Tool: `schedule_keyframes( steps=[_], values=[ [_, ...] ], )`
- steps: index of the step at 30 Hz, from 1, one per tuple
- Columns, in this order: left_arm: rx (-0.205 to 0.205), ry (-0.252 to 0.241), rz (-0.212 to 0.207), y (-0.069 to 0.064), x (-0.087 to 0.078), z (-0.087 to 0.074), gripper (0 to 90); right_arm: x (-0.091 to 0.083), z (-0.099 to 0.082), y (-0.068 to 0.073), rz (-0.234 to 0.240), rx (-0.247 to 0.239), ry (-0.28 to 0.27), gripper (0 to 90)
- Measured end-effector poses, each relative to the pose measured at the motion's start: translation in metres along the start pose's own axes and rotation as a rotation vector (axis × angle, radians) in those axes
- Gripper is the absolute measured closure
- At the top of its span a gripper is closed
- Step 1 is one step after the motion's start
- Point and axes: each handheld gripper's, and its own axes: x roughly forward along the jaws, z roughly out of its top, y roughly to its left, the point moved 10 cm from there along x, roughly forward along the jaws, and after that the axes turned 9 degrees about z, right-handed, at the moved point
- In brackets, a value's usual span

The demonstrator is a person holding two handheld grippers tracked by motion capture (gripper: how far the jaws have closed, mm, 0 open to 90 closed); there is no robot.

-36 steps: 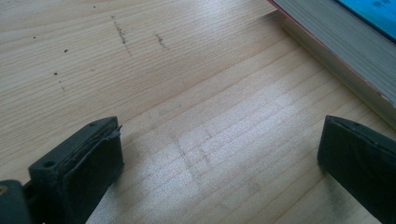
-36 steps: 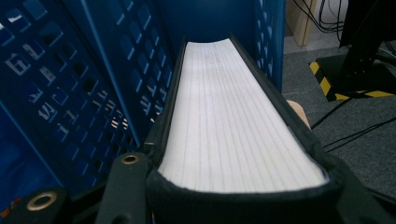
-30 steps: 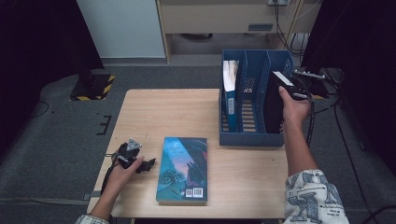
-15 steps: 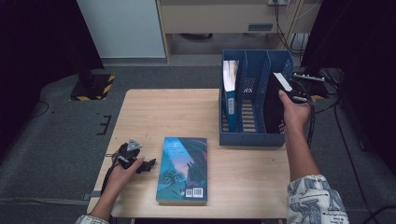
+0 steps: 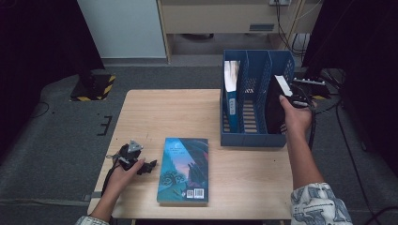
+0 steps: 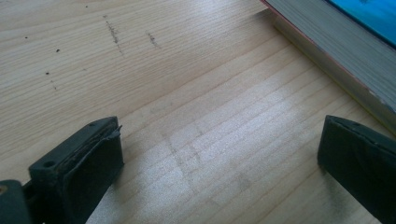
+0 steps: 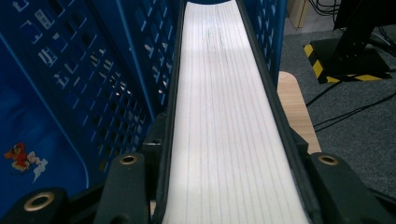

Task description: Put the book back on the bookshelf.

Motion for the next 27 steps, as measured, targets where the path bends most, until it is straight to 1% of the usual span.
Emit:
schedule_keyframes(
  steps=[5, 10, 15, 18, 25, 27],
  values=[
    [0.0, 0.0, 0.0, 0.0, 0.0, 0.0, 0.0, -0.003, -0.005, 0.001, 0.002, -0.006, 0.008, 51.4],
    [0.0, 0.0, 0.0, 0.0, 0.0, 0.0, 0.0, -0.005, -0.008, 0.003, 0.006, -0.011, 0.002, 50.6],
    [0.0, 0.0, 0.0, 0.0, 0.0, 0.0, 0.0, -0.004, -0.008, 0.006, 0.014, 0.014, -0.005, 48.5],
    [0.0, 0.0, 0.0, 0.0, 0.0, 0.0, 0.0, -0.003, -0.007, 0.007, 0.02, 0.012, -0.006, 47.8],
    [0.001, 0.0, -0.001, 0.0, 0.0, 0.0, 0.0, 0.0, -0.005, 0.01, 0.025, 0.035, -0.005, 45.4],
    [0.002, 0.0, -0.001, 0.0, 0.0, 0.0, 0.0, 0.001, -0.004, 0.011, 0.028, 0.03, -0.004, 44.9]
  ],
)
